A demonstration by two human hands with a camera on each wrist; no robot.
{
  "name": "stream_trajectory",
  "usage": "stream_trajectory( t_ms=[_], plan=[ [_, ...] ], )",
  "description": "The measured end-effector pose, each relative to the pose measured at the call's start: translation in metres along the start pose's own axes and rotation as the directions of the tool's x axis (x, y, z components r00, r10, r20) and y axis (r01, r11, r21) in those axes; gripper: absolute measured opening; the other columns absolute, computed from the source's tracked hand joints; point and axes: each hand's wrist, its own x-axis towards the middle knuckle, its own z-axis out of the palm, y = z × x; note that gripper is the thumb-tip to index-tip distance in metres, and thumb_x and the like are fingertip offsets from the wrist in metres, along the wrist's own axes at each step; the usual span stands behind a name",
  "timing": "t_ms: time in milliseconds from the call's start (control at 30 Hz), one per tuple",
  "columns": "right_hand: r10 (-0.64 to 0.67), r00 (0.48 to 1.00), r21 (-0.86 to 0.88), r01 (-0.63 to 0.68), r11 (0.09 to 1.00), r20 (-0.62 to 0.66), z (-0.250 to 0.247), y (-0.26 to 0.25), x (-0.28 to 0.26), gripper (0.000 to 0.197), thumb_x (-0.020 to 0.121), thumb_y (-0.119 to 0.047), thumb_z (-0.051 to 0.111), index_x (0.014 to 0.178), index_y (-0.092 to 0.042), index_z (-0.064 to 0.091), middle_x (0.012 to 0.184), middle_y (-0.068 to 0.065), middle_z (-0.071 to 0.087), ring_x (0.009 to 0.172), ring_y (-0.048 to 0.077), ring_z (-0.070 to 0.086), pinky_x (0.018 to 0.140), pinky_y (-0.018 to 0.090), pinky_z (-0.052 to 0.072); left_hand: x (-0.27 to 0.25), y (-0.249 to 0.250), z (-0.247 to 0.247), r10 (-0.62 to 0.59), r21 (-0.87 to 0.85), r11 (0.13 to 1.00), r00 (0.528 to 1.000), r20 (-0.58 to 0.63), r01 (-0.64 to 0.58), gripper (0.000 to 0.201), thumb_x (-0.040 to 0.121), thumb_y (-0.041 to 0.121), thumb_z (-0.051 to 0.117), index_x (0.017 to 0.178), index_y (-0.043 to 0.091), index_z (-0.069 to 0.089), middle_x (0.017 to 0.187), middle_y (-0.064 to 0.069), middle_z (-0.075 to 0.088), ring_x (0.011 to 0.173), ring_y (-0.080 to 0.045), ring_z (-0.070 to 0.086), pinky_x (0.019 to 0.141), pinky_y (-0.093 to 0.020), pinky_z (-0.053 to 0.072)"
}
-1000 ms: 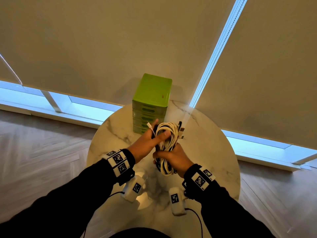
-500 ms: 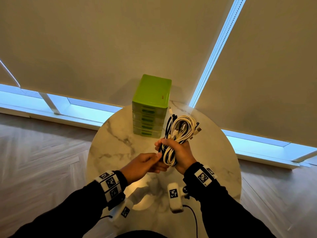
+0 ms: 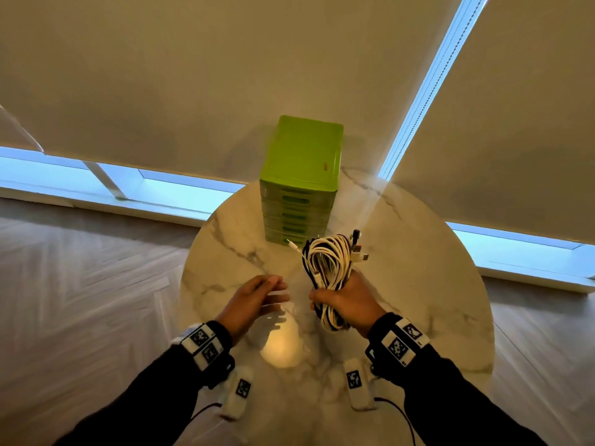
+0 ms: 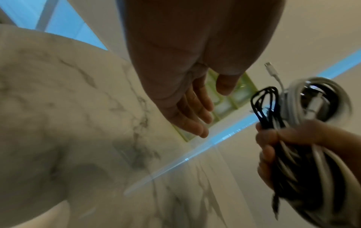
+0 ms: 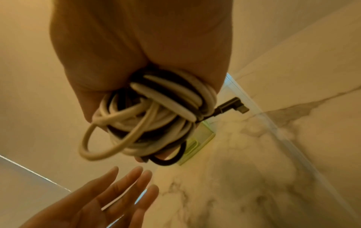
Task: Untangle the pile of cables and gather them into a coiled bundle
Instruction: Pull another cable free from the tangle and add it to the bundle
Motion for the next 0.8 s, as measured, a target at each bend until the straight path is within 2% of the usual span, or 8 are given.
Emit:
stream_trajectory(
  t_ms=[100, 133, 233, 367, 500, 633, 700, 800],
  plan=[
    [0.034, 0.999, -0.003, -0.034, 0.999, -0.004, 0.002, 0.014, 0.02, 0.018, 0.072, -0.003, 0.076, 0.089, -0.004, 0.069, 0.074, 0.015, 0.073, 0.07, 0.033, 0.073, 0.071, 0.049, 0.062, 0.032, 0.007, 0.004, -0.033, -0.092, 0.995, 0.997, -0.067, 0.026, 0.021, 0.105, 0.026, 0.05, 0.112, 0.012, 0.065, 0.106, -0.006, 0.074, 0.094, -0.022, 0.072, 0.074, -0.03, 0.058],
    [0.057, 0.998, 0.003, -0.057, 0.998, -0.008, 0.003, 0.019, 0.028, 0.02, 0.071, -0.005, 0.076, 0.089, -0.006, 0.069, 0.076, 0.014, 0.073, 0.073, 0.033, 0.072, 0.072, 0.049, 0.061, 0.045, 0.008, 0.006, -0.047, -0.111, 0.993, 0.995, -0.084, 0.037, 0.021, 0.105, 0.027, 0.05, 0.113, 0.014, 0.065, 0.104, -0.004, 0.074, 0.093, -0.021, 0.071, 0.072, -0.03, 0.057],
    [0.114, 0.993, 0.044, -0.113, 0.993, -0.026, -0.001, 0.032, 0.047, 0.019, 0.075, 0.001, 0.076, 0.092, -0.006, 0.07, 0.076, 0.015, 0.074, 0.069, 0.028, 0.073, 0.067, 0.041, 0.06, 0.087, 0.007, 0.017, -0.094, -0.186, 0.98, 0.989, -0.113, 0.072, 0.025, 0.105, 0.025, 0.051, 0.122, 0.01, 0.061, 0.114, -0.006, 0.071, 0.1, -0.022, 0.069, 0.077, -0.031, 0.057],
    [0.138, 0.99, 0.048, -0.136, 0.99, -0.043, -0.01, 0.044, 0.064, 0.022, 0.077, 0.008, 0.073, 0.095, -0.003, 0.068, 0.076, 0.015, 0.074, 0.063, 0.02, 0.072, 0.057, 0.024, 0.055, 0.137, -0.007, 0.028, -0.132, -0.217, 0.971, 0.982, -0.136, 0.101, 0.034, 0.106, 0.022, 0.05, 0.131, 0.0, 0.056, 0.117, -0.014, 0.066, 0.096, -0.021, 0.066, 0.074, -0.027, 0.055],
    [0.158, 0.987, 0.032, -0.157, 0.987, -0.036, -0.019, 0.055, 0.073, 0.025, 0.077, 0.007, 0.075, 0.094, -0.01, 0.069, 0.075, 0.011, 0.074, 0.064, 0.018, 0.072, 0.057, 0.023, 0.056, 0.165, -0.014, 0.037, -0.13, -0.292, 0.953, 0.98, -0.148, 0.082, 0.026, 0.105, 0.023, 0.049, 0.122, 0.007, 0.06, 0.102, -0.008, 0.069, 0.092, -0.019, 0.067, 0.078, -0.031, 0.051],
    [0.168, 0.985, 0.073, -0.164, 0.984, -0.047, -0.023, 0.059, 0.072, 0.033, 0.078, 0.011, 0.074, 0.092, -0.018, 0.068, 0.072, -0.001, 0.073, 0.062, 0.006, 0.07, 0.054, 0.014, 0.052, 0.169, -0.008, 0.044, -0.164, -0.466, 0.881, 0.976, -0.144, 0.079, 0.017, 0.105, 0.022, 0.047, 0.107, 0.013, 0.062, 0.082, 0.0, 0.076, 0.08, -0.015, 0.07, 0.07, -0.028, 0.049],
    [0.172, 0.984, 0.077, -0.168, 0.983, -0.05, -0.024, 0.059, 0.07, 0.033, 0.078, 0.01, 0.074, 0.093, -0.019, 0.068, 0.072, 0.0, 0.074, 0.064, 0.009, 0.071, 0.056, 0.016, 0.053, 0.164, -0.009, 0.046, -0.163, -0.471, 0.879, 0.976, -0.145, 0.077, 0.019, 0.105, 0.022, 0.046, 0.107, 0.012, 0.063, 0.083, -0.001, 0.076, 0.082, -0.016, 0.069, 0.07, -0.027, 0.049],
    [0.165, 0.986, 0.064, -0.163, 0.985, -0.027, -0.026, 0.054, 0.063, 0.022, 0.078, 0.008, 0.074, 0.091, -0.009, 0.07, 0.074, 0.011, 0.075, 0.066, 0.022, 0.073, 0.06, 0.026, 0.056, 0.148, -0.019, 0.045, -0.177, -0.474, 0.876, 0.975, -0.137, 0.092, 0.02, 0.105, 0.022, 0.048, 0.104, 0.011, 0.065, 0.09, -0.003, 0.074, 0.085, -0.016, 0.068, 0.072, -0.026, 0.048]
  ],
)
